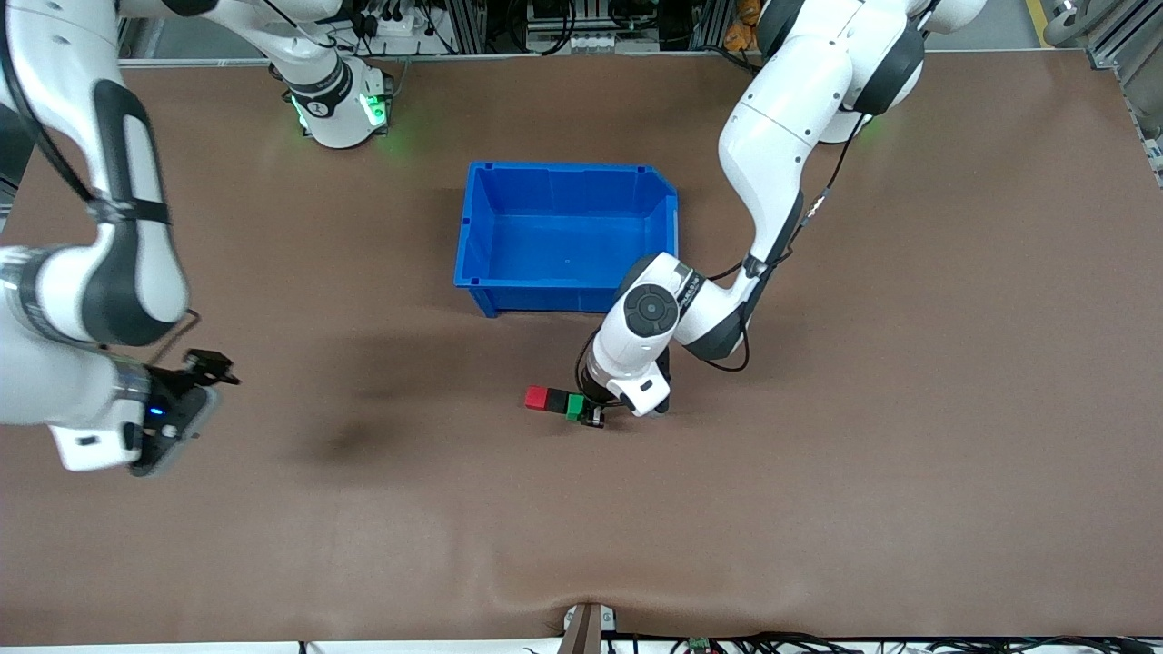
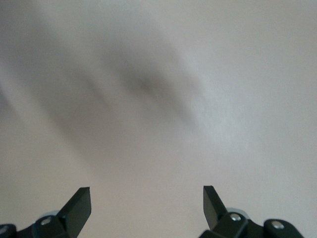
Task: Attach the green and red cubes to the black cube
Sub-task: 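Withdraw the right gripper while the left gripper presses the green cube on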
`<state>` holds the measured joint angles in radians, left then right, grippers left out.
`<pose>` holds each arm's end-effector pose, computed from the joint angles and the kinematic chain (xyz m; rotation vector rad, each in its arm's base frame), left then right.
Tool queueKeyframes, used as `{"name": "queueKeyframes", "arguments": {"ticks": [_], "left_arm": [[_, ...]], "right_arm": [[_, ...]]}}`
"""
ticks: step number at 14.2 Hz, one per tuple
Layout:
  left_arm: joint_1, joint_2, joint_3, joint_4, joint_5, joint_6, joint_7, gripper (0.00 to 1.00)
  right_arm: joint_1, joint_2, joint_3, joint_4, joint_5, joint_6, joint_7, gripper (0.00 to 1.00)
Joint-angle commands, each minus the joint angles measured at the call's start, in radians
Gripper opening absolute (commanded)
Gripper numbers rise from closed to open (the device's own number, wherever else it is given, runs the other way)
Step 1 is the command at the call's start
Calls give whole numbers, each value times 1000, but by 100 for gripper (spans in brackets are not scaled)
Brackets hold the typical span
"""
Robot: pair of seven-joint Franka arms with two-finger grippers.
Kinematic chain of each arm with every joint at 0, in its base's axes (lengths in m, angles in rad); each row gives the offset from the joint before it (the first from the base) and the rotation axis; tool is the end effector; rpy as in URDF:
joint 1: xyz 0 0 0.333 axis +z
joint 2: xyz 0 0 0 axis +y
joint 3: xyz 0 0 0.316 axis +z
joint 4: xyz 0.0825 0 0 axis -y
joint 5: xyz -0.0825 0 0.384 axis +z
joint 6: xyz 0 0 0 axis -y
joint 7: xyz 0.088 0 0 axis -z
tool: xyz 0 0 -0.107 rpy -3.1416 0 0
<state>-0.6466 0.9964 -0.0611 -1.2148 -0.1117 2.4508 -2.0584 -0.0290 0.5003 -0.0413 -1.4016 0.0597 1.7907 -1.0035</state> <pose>0.6006 -0.4950 0.1899 2.1434 1.9227 -0.1184 0.6885 -0.0384 0.4081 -2.7329 -1.3556 0.1161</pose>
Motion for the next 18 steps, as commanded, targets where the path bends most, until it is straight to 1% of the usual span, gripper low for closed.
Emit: {"name": "queueKeyframes", "arguments": {"ticks": [1, 3, 5, 7, 9, 11, 12, 13, 15, 16, 17, 18], "left_arm": [[-21, -7, 18, 1, -13, -30, -14, 0], [-25, -8, 18, 0, -13, -52, -14, 0], [-25, -13, 18, 1, -16, -58, -41, 0], [-25, -15, 18, 3, -16, -58, -71, 0], [-25, -16, 15, 3, -16, -58, -103, 0], [-24, -24, 11, 1, -17, -58, -127, 0], [-24, -25, 9, 1, -17, -58, -134, 0], [-25, -25, 7, 1, -17, -58, -147, 0], [-22, -27, 7, 1, -19, -58, -158, 0], [-22, -25, 7, 1, -17, -56, -155, 6], [-22, -27, 7, 1, -17, -58, -155, 28], [-22, -27, 9, 1, -16, -58, -154, 46]], "right_arm": [[-46, -146, 20, -143, 19, 9, 16, 100], [-66, -204, 18, -171, 17, 1, 124, 100], [-55, -264, 18, -213, 15, -39, 266, 100], [-29, -345, 23, -302, 14, -40, 427, 100], [3, -426, 23, -385, 5, -25, 540, 100], [26, -457, 24, -392, -15, -33, 614, 100], [37, -466, 26, -383, -62, -36, 624, 100], [52, -479, 26, -364, -105, -60, 637, 100], [58, -485, 26, -298, -118, -112, 651, 100], [55, -482, 23, -269, -118, -129, 649, 100], [49, -480, 20, -252, -116, -142, 657, 100], [41, -480, 15, -241, -106, -177, 689, 100]]}}
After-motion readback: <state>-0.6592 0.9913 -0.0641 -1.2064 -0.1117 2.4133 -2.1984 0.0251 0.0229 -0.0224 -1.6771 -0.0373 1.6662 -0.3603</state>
